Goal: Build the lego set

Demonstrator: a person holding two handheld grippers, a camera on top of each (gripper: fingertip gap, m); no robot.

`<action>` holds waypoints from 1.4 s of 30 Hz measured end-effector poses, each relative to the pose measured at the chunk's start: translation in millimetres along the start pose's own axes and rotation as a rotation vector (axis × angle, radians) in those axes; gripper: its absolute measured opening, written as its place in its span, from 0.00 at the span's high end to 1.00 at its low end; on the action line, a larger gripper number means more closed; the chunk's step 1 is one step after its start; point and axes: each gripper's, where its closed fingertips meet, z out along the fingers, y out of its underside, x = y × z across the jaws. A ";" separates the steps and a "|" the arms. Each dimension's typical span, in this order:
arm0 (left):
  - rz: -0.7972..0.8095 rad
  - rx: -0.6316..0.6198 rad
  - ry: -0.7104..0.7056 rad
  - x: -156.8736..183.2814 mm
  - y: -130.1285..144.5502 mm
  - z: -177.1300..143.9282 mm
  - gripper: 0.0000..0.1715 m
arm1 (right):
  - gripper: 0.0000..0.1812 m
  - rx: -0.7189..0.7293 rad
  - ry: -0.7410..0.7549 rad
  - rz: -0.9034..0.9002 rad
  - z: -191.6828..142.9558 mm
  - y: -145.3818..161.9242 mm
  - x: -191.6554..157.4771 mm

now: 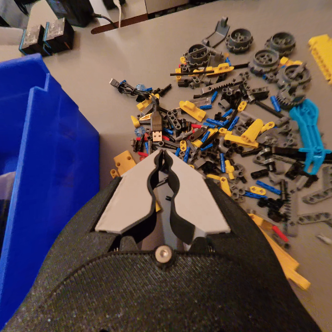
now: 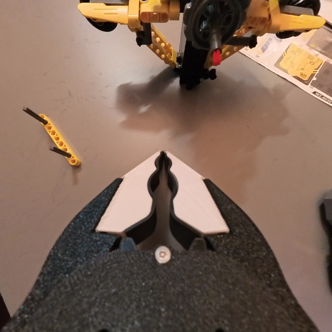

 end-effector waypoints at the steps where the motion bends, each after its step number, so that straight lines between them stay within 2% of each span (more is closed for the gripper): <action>1: 0.027 -0.006 -0.022 -1.7 1.8 2.2 1.00 | 1.00 0.000 -0.001 -0.001 0.2 -0.2 0.0; 7: 0.095 -0.052 -0.039 2.5 19.9 12.4 0.96 | 1.00 0.002 -0.022 0.018 5.3 -4.8 2.7; 12: 0.021 -0.039 0.054 10.3 19.6 12.7 0.92 | 1.00 0.003 -0.039 0.037 7.0 -6.5 3.8; 17: -0.010 -0.035 0.089 11.0 20.0 13.6 0.91 | 1.00 0.003 -0.045 0.044 7.4 -6.9 4.1; 20: -0.020 -0.039 0.103 10.8 18.6 16.2 0.92 | 1.00 0.003 -0.045 0.045 7.4 -7.0 4.2; 26: -0.001 -0.041 0.103 13.2 18.6 16.6 1.00 | 1.00 0.003 -0.047 0.047 7.4 -7.1 4.2; 30: -0.021 -0.014 0.113 12.6 16.4 11.8 1.00 | 1.00 0.003 -0.045 0.044 7.4 -7.1 4.2; 36: -0.114 0.091 0.189 13.5 2.9 -2.8 1.00 | 1.00 0.003 -0.047 0.046 7.5 -7.0 4.2; 42: -0.101 0.059 0.167 10.9 10.4 -0.8 1.00 | 1.00 0.003 -0.048 0.047 7.5 -7.1 4.2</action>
